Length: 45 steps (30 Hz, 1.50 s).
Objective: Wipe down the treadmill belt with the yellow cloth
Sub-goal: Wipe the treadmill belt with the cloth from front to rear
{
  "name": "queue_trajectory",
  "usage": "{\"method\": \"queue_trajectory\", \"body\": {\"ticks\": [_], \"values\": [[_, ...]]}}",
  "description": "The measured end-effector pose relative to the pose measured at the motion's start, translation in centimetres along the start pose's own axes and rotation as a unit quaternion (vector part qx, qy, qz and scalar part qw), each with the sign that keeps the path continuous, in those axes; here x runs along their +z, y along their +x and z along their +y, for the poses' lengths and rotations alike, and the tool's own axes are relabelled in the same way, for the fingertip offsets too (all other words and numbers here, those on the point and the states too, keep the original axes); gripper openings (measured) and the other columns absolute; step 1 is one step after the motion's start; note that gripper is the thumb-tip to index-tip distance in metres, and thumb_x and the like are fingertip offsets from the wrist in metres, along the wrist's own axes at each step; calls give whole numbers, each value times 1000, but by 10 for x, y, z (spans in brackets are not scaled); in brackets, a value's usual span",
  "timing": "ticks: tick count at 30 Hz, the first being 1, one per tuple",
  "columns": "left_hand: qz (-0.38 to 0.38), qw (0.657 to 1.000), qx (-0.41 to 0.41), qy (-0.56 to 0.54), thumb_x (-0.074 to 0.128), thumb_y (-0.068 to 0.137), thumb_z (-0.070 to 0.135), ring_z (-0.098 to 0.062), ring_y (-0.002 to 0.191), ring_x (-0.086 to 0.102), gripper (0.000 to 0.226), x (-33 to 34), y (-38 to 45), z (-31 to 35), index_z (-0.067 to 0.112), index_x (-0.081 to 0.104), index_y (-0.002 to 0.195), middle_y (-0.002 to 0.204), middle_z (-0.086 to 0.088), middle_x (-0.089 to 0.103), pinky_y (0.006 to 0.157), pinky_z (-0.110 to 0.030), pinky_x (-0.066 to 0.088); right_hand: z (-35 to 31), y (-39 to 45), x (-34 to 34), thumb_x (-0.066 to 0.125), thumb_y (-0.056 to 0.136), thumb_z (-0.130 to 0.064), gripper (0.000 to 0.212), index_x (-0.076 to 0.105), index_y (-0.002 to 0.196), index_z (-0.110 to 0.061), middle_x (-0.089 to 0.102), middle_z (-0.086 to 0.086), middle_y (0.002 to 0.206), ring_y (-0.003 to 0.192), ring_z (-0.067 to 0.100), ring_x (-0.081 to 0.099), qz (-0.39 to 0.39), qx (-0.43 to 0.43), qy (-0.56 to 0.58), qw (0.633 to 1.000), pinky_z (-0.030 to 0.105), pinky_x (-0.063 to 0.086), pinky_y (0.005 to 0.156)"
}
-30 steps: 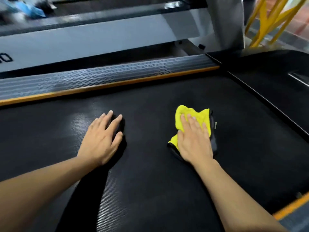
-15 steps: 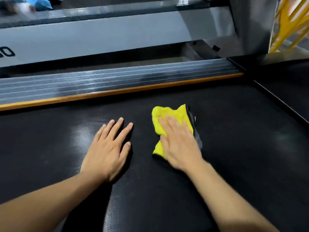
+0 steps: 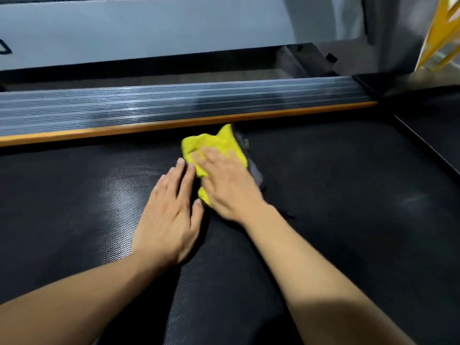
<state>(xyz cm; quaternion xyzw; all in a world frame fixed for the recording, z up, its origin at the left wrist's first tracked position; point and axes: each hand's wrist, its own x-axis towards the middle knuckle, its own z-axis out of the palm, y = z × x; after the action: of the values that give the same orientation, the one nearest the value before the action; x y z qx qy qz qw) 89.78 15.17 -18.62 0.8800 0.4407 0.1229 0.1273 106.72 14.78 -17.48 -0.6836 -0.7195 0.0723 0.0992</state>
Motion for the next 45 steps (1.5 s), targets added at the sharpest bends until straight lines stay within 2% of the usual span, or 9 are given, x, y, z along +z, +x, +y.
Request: {"method": "queue_trajectory", "body": {"ticks": [5,10,13,17,22,27,31,41,45], "values": [[5,1000,-25,11,16,94,45,-25,154,16,75,-1,-2,1,6,20,158,166,-12,20,126,-36,7,27,6,-10,39,101,-32,57,26,156,-22,21,1,164,151,17,16,-31,-14,-12,999,41,6,124],[5,999,-28,19,14,96,45,-22,156,9,73,-1,-2,2,8,21,158,168,-10,14,127,-35,3,113,2,-22,30,103,-34,56,22,157,-21,18,3,165,152,20,14,38,219,-41,974,46,8,123],[3,1000,-23,21,13,95,45,-23,156,7,74,1,0,3,7,18,159,168,-12,12,127,-37,4,114,2,-23,30,103,-30,56,20,157,-21,16,4,165,153,21,11,47,254,-35,965,48,5,123],[0,999,-18,28,15,92,41,-25,155,11,76,2,-1,1,4,20,158,167,-14,15,127,-38,7,38,1,-7,11,89,-45,73,27,155,-18,25,8,163,151,23,21,44,144,-32,988,48,9,121],[8,1000,-7,22,20,92,38,-30,153,20,75,4,-1,-3,-1,24,156,164,-19,22,127,-41,11,-7,3,4,35,99,-34,59,23,156,-26,17,-2,165,152,15,12,-6,22,-12,1000,41,3,124],[-3,999,-16,27,23,91,34,-30,154,17,73,0,-1,0,0,25,155,165,-18,20,127,-41,10,82,-34,-20,31,99,-35,60,19,157,-24,18,4,165,152,21,16,2,143,-41,989,48,13,122],[5,999,-19,35,24,91,34,-32,153,16,73,1,1,1,0,25,155,165,-19,20,127,-41,10,129,-69,-34,35,104,-28,56,19,158,-23,15,6,165,153,23,11,31,240,-31,970,50,7,123],[-4,1000,-18,12,17,87,35,-32,154,15,77,0,3,-2,-1,25,155,165,-20,19,127,-41,9,-22,-84,8,22,94,-39,63,25,156,-29,22,-1,164,152,15,16,-2,42,-32,999,43,5,124],[-7,1000,-24,5,24,90,31,-31,154,15,73,-2,1,0,-1,25,156,165,-19,19,127,-40,9,15,-99,-10,25,94,-39,64,21,157,-29,18,-3,165,152,14,12,-29,65,-14,997,44,7,124]]}}
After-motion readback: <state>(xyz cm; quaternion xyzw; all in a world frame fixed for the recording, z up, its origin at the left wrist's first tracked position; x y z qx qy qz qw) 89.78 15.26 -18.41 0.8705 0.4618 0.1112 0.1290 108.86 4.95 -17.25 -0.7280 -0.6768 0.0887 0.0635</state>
